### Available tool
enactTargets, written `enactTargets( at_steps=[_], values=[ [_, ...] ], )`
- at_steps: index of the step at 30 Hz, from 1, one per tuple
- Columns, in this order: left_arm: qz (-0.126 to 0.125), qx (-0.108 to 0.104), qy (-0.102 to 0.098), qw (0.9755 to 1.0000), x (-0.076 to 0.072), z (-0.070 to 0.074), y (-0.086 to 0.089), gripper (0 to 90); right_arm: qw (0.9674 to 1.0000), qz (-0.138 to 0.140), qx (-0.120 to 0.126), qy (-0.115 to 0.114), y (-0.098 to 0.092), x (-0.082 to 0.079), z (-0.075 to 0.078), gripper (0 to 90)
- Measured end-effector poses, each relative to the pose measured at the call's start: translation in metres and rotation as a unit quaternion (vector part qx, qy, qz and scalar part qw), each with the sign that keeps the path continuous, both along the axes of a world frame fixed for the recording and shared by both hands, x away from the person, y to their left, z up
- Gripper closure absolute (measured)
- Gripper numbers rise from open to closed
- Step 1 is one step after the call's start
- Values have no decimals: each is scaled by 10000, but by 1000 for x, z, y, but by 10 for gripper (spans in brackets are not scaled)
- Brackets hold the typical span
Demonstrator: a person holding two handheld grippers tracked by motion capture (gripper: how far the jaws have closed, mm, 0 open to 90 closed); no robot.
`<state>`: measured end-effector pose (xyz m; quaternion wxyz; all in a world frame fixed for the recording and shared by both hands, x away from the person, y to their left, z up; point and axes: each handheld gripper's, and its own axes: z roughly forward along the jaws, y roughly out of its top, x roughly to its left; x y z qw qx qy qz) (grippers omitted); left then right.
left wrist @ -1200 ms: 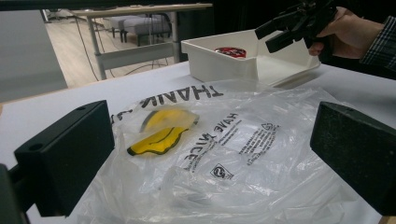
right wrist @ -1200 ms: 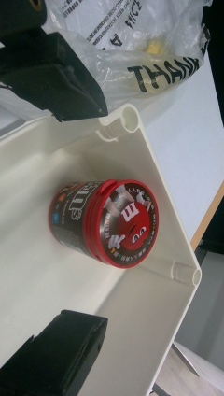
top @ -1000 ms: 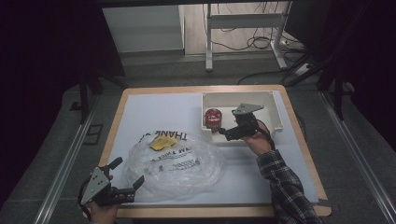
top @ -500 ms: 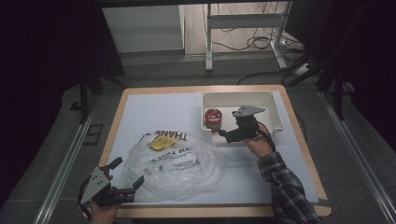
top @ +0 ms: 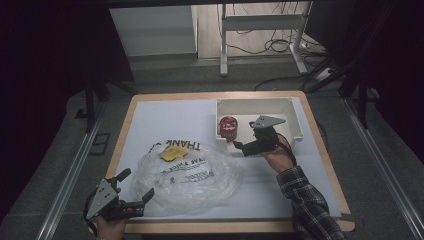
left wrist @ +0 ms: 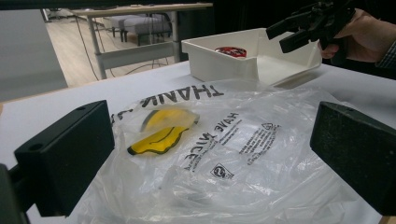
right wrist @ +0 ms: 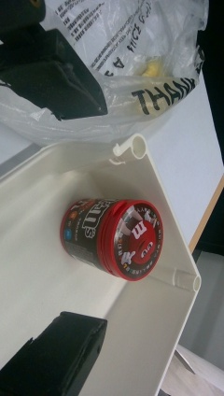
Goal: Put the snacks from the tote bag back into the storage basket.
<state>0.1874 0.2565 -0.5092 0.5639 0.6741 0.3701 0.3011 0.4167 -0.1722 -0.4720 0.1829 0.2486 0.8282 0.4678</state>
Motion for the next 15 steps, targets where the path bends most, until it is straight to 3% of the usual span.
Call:
enactTargets(
  at_steps=[15],
  values=[
    [7,-1,-6,10000,0,0,0,0,10000,32,40,-20,-2,-12,4,11]
  ],
)
